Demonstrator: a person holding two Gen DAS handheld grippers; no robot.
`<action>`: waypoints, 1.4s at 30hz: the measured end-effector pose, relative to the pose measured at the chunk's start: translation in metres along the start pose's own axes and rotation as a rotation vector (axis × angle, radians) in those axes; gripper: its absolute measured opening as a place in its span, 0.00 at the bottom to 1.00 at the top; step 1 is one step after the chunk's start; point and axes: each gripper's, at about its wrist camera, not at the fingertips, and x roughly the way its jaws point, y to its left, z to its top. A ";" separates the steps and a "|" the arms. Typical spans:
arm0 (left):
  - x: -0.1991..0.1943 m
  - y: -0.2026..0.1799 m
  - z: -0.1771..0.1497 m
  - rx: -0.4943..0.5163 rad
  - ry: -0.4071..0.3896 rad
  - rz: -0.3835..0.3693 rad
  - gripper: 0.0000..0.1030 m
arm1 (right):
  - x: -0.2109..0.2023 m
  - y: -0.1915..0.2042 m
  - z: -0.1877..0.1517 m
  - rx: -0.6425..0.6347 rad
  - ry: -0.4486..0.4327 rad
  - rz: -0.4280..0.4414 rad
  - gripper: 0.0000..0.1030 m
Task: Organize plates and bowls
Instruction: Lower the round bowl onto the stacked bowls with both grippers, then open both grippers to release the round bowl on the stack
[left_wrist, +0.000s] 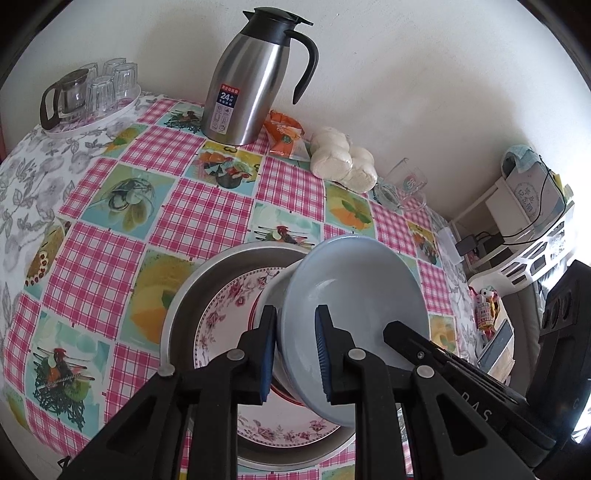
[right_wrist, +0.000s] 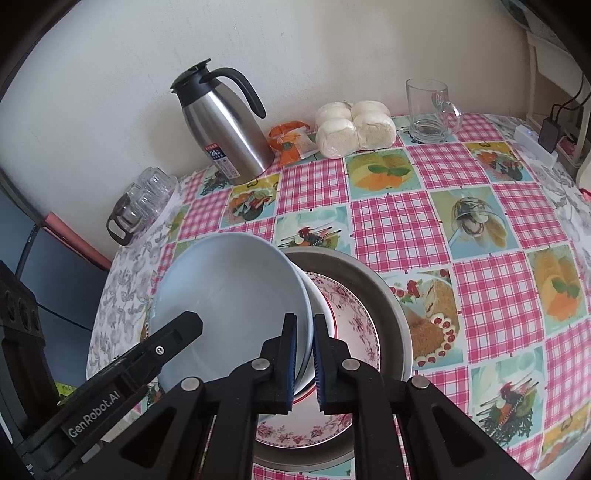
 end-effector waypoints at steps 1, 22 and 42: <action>0.000 0.001 0.000 -0.002 0.000 -0.003 0.19 | 0.001 0.000 0.000 0.002 0.000 0.000 0.11; -0.011 0.005 0.002 -0.024 -0.034 -0.012 0.19 | -0.002 0.002 0.003 -0.015 -0.012 -0.018 0.13; -0.027 0.031 -0.007 -0.089 -0.111 0.108 0.76 | -0.012 -0.001 0.000 -0.052 -0.058 -0.058 0.73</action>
